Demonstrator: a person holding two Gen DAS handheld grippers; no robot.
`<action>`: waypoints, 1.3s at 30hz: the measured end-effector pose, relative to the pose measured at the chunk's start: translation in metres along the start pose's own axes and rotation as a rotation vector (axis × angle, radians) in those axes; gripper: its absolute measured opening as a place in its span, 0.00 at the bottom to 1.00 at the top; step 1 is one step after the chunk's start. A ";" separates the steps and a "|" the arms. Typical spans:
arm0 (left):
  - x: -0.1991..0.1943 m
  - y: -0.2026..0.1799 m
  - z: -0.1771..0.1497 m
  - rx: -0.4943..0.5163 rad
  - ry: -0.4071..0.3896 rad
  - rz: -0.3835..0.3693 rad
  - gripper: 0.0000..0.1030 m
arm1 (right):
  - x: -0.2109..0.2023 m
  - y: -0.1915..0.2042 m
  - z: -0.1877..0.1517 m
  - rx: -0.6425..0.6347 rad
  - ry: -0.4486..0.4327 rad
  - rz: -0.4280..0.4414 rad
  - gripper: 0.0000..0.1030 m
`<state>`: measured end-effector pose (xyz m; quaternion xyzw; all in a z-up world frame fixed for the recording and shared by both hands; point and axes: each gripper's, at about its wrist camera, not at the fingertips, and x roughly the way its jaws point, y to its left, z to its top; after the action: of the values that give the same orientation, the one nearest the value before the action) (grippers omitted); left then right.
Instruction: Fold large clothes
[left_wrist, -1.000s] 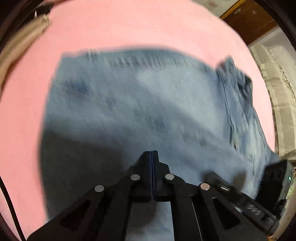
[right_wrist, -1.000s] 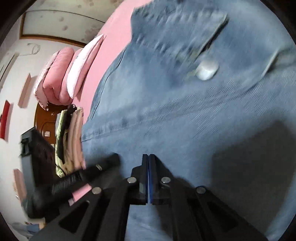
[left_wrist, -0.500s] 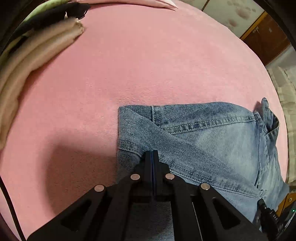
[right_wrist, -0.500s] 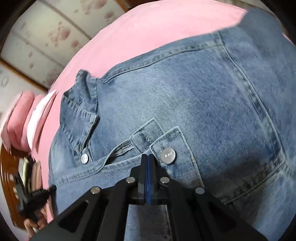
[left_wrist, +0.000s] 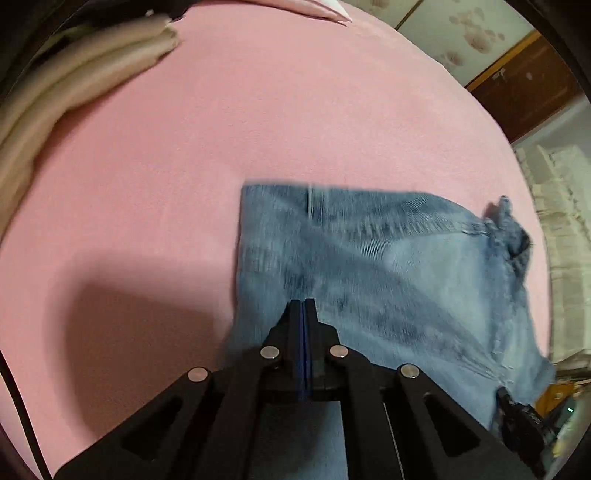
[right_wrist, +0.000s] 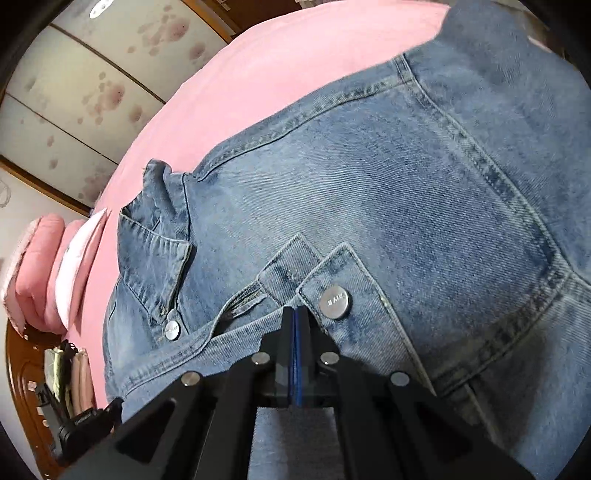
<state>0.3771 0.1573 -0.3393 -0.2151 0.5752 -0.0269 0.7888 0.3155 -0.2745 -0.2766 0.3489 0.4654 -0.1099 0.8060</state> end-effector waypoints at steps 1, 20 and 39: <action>-0.009 -0.001 -0.007 0.015 0.004 0.002 0.03 | -0.005 0.001 -0.001 0.027 0.019 0.001 0.03; -0.127 0.031 -0.167 0.248 0.164 0.159 0.79 | -0.120 0.033 -0.174 0.053 0.011 -0.046 0.72; -0.151 -0.075 -0.266 0.543 0.270 0.166 0.83 | -0.180 -0.092 -0.200 0.499 -0.014 -0.045 0.76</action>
<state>0.0969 0.0515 -0.2415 0.0565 0.6620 -0.1434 0.7335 0.0371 -0.2352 -0.2345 0.5257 0.4258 -0.2417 0.6956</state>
